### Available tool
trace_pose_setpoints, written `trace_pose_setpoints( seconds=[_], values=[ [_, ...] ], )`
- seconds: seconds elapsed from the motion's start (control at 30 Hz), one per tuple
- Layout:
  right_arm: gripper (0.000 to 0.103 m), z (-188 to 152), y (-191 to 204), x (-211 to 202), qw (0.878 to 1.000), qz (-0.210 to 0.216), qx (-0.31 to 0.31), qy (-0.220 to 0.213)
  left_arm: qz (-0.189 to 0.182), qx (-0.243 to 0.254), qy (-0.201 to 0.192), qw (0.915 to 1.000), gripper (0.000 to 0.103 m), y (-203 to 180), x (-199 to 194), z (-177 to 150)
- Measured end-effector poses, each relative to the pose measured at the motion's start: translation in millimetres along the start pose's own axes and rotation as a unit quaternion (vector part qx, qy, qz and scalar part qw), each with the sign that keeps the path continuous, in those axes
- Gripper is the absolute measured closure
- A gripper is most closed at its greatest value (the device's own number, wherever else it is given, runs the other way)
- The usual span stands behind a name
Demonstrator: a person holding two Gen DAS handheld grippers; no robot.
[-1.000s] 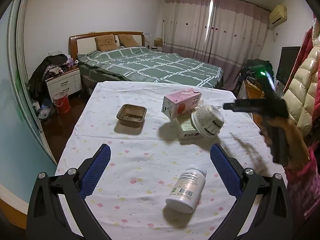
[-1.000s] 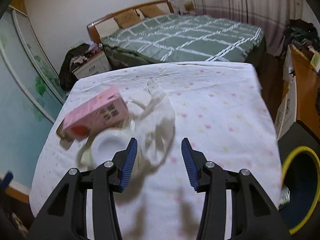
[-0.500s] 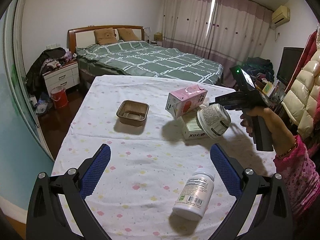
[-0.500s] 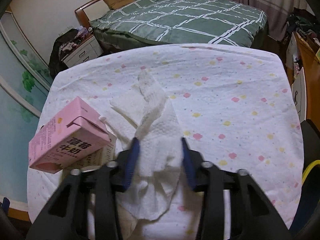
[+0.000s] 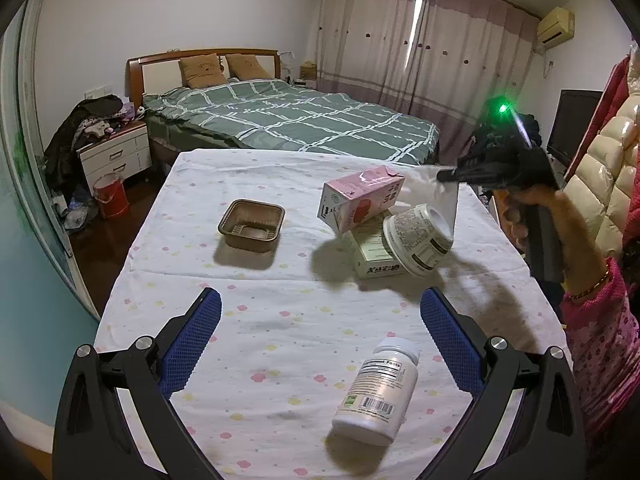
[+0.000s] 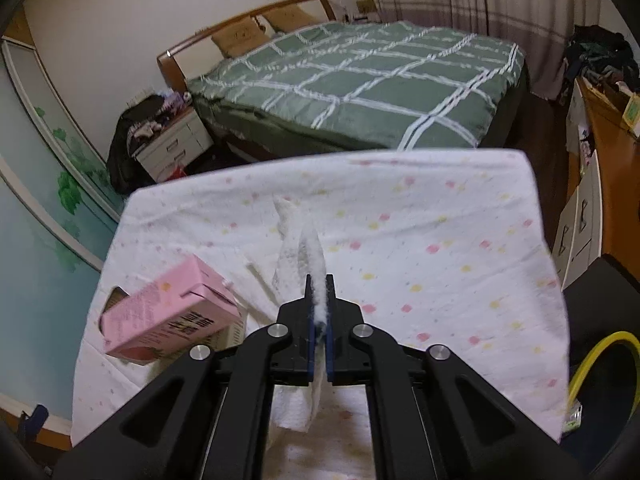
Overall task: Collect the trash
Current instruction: 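Pinch the white tissue with the right gripper and lift it, then carry the tissue over the bin and open the right gripper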
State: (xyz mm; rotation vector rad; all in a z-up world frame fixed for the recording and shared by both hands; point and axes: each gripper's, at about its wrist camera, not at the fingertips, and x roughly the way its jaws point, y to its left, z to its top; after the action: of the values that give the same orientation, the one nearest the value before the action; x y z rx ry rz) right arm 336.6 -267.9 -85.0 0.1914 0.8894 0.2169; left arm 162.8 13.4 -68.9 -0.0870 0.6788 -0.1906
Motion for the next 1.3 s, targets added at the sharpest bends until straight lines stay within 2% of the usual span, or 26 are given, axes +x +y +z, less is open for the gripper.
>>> trace_pose_setpoints(
  seconds=[0.27,0.53,0.83,1.07,1.3],
  values=[
    [0.1,15.9,1.7,-49.3,0.999,-0.001,-0.01,-0.051,-0.003,0.003,-0.002,1.0,0.005,-4.0,-2.3,-0.3],
    [0.1,13.7,-2.9,-111.3,0.994,-0.001,-0.02,-0.103,-0.006,0.007,-0.007,0.9999,0.005,-6.7,-7.2,1.6],
    [0.1,-5.0,-49.5,-203.5,0.986,-0.064,-0.026,-0.149,-0.019,0.017,-0.01,0.9996,0.005,-21.4,-9.4,3.0],
    [0.1,-33.9,-112.0,-233.0,0.982,-0.128,0.004,-0.136,-0.029,0.029,-0.011,0.9991,0.005,-36.8,-12.5,2.1],
    [0.1,-68.8,-176.5,-219.0,0.98,-0.162,0.052,-0.1,-0.034,0.039,-0.008,0.9986,0.005,-50.1,-15.1,-1.3]
  ],
)
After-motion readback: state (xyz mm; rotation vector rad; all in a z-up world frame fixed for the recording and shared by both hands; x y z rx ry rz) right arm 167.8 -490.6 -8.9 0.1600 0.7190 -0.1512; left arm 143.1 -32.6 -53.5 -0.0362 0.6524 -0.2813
